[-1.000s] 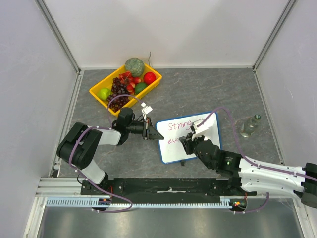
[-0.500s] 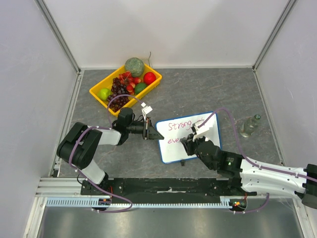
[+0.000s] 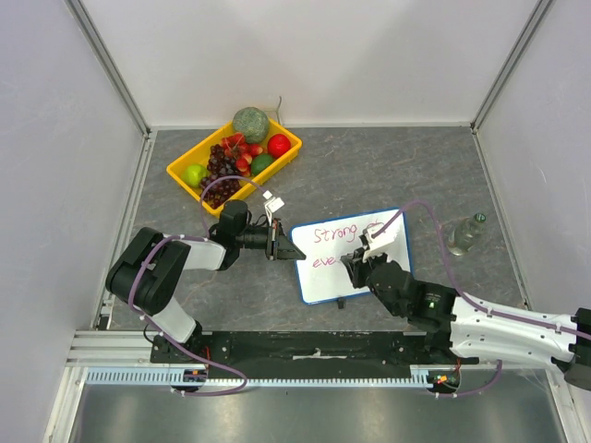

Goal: Write a sentence on the whiteboard

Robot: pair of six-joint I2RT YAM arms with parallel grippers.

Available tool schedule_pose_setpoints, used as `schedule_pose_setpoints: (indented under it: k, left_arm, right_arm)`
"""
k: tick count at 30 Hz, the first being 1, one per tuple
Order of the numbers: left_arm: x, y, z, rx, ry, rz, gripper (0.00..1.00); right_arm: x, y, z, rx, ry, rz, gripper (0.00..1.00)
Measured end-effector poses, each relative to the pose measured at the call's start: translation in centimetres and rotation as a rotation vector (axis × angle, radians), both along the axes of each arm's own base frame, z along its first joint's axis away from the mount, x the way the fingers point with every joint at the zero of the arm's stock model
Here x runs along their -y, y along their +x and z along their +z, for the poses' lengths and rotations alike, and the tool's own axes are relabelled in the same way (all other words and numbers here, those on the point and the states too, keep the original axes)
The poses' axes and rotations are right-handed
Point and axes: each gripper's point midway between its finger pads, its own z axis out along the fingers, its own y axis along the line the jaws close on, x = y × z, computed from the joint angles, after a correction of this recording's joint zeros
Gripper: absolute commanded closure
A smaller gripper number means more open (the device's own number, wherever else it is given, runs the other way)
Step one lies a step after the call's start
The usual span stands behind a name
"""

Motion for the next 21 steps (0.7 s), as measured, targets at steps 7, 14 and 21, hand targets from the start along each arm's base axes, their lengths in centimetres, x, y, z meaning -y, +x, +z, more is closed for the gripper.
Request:
schedule_pose_setpoints:
  k: [7,14,21]
  left_arm:
    - [0.0,0.0,0.0,0.000,0.000,0.000,0.98]
    - [0.0,0.0,0.0,0.000,0.000,0.000,0.98]
    - [0.0,0.0,0.0,0.000,0.000,0.000,0.98]
  right_arm:
    - [0.4,0.3,1.5,0.031,-0.005,-0.009,1.00]
    - [0.4,0.6,2.3,0.046,-0.003,-0.021,1.00]
    - [0.2,0.9,1.9,0.042,-0.014,-0.027,1.00]
